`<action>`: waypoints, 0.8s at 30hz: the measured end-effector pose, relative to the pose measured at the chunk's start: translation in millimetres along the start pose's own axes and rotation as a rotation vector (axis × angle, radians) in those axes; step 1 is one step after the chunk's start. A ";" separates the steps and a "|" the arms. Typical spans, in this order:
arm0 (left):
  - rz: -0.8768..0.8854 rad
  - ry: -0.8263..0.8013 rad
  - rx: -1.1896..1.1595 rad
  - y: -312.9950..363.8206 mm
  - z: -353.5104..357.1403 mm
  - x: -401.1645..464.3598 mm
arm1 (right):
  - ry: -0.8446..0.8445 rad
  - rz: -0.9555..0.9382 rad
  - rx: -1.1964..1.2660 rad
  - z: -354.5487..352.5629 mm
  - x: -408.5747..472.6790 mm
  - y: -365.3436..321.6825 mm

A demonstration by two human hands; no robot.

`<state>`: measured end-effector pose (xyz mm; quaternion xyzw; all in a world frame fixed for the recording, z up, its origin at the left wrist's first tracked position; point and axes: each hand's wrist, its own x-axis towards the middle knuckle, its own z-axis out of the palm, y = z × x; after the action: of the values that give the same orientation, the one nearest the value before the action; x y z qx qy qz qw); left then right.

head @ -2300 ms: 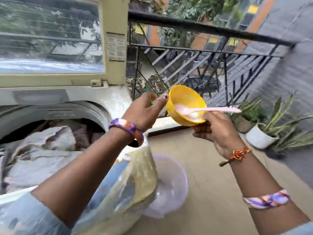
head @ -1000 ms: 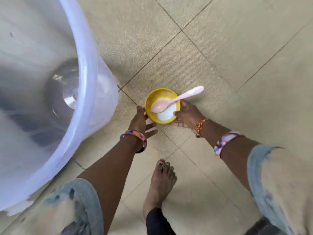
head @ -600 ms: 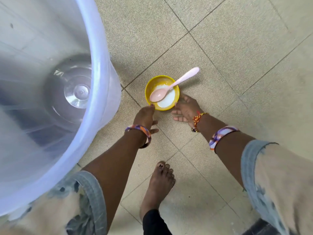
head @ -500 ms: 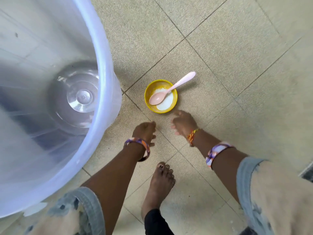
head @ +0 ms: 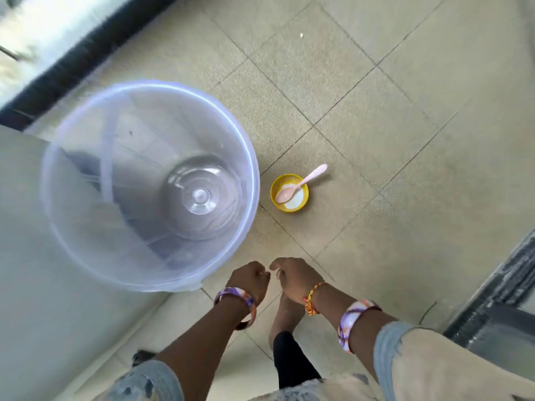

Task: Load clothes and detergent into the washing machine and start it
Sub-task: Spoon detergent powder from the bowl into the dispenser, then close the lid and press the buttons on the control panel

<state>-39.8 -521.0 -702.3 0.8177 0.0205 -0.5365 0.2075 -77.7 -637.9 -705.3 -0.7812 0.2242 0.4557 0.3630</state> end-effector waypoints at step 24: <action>0.466 0.785 0.382 76.5 -357.0 -427.0 | 0.740 -0.720 -0.684 -157.5 -386.6 -414.7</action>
<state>109.2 -381.1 -179.0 0.9644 -0.1849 -0.1212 0.1451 104.1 -488.2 -166.2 -0.9862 -0.1012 0.0495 0.1209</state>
